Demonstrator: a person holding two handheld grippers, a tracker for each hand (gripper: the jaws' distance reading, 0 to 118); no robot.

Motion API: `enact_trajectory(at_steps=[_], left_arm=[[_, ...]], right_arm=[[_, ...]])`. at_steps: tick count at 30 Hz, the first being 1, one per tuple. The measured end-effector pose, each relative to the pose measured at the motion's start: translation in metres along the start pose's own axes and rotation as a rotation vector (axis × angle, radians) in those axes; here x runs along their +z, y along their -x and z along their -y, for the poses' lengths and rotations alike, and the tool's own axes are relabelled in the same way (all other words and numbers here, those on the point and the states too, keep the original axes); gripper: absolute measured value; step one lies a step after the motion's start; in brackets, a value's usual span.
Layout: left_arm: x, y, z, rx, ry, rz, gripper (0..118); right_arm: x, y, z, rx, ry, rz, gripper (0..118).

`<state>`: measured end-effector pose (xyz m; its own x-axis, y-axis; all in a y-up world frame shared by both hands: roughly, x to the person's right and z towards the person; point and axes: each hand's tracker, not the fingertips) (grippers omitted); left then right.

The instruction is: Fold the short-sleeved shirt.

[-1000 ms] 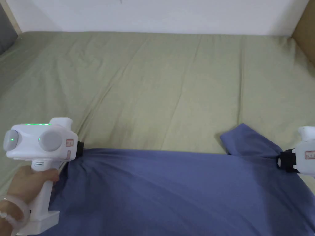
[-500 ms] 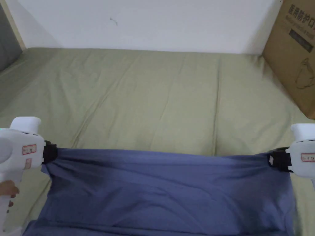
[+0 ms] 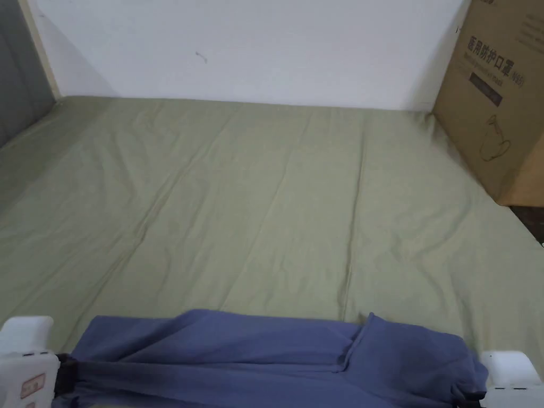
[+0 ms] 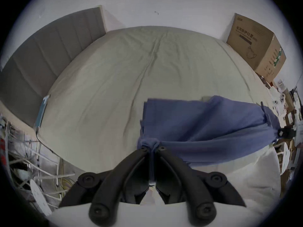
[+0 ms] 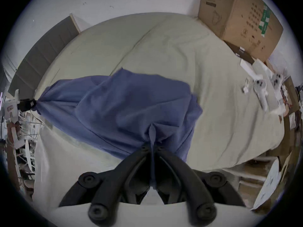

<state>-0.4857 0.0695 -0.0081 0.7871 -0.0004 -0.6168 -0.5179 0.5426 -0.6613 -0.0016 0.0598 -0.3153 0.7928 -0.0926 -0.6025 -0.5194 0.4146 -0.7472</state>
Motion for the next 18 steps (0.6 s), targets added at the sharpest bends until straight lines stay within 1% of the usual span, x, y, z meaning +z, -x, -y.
enact_trajectory(at_steps=[1, 2, 3, 4, 5, 8, 11, 13, 14, 15, 16, 17, 18], left_arm=[[0.0, -0.001, 0.002, -0.004, 0.003, -0.013, 42], [0.001, -0.002, 0.003, -0.028, 0.005, -0.06, 61], [0.002, -0.005, 0.002, -0.053, 0.003, -0.096, 77], [0.005, -0.006, 0.002, -0.061, -0.011, -0.12, 90], [0.009, -0.005, 0.0, -0.055, -0.022, -0.119, 92], [0.025, -0.006, -0.01, -0.021, -0.071, -0.093, 92], [0.041, -0.012, -0.02, 0.014, -0.135, -0.029, 92], [0.047, -0.016, -0.026, 0.059, -0.142, 0.037, 91], [0.05, -0.017, -0.027, 0.084, -0.159, 0.093, 85], [0.052, -0.022, -0.026, 0.104, -0.177, 0.14, 70], [0.051, -0.025, -0.026, 0.122, -0.177, 0.177, 34], [0.048, -0.028, -0.025, 0.142, -0.173, 0.195, 3], [0.045, -0.032, -0.022, 0.131, -0.168, 0.168, 0]], right_arm=[[0.001, 0.0, 0.001, -0.015, -0.013, 0.002, 27], [0.003, 0.0, 0.002, -0.023, -0.026, 0.001, 47], [0.004, -0.001, 0.002, -0.022, -0.038, 0.008, 59], [0.006, -0.001, 0.001, -0.017, -0.047, 0.022, 59], [0.012, 0.0, 0.0, -0.008, -0.054, 0.039, 59], [0.024, 0.003, -0.008, 0.009, -0.09, 0.087, 59], [0.037, 0.014, -0.02, 0.035, -0.153, 0.094, 59], [0.042, 0.028, -0.028, 0.059, -0.199, 0.092, 59], [0.042, 0.036, -0.032, 0.069, -0.221, 0.096, 59], [0.042, 0.044, -0.035, 0.082, -0.248, 0.101, 59], [0.042, 0.055, -0.037, 0.102, -0.283, 0.104, 52], [0.04, 0.067, -0.039, 0.116, -0.304, 0.109, 37], [0.035, 0.078, -0.041, 0.116, -0.31, 0.128, 14]])
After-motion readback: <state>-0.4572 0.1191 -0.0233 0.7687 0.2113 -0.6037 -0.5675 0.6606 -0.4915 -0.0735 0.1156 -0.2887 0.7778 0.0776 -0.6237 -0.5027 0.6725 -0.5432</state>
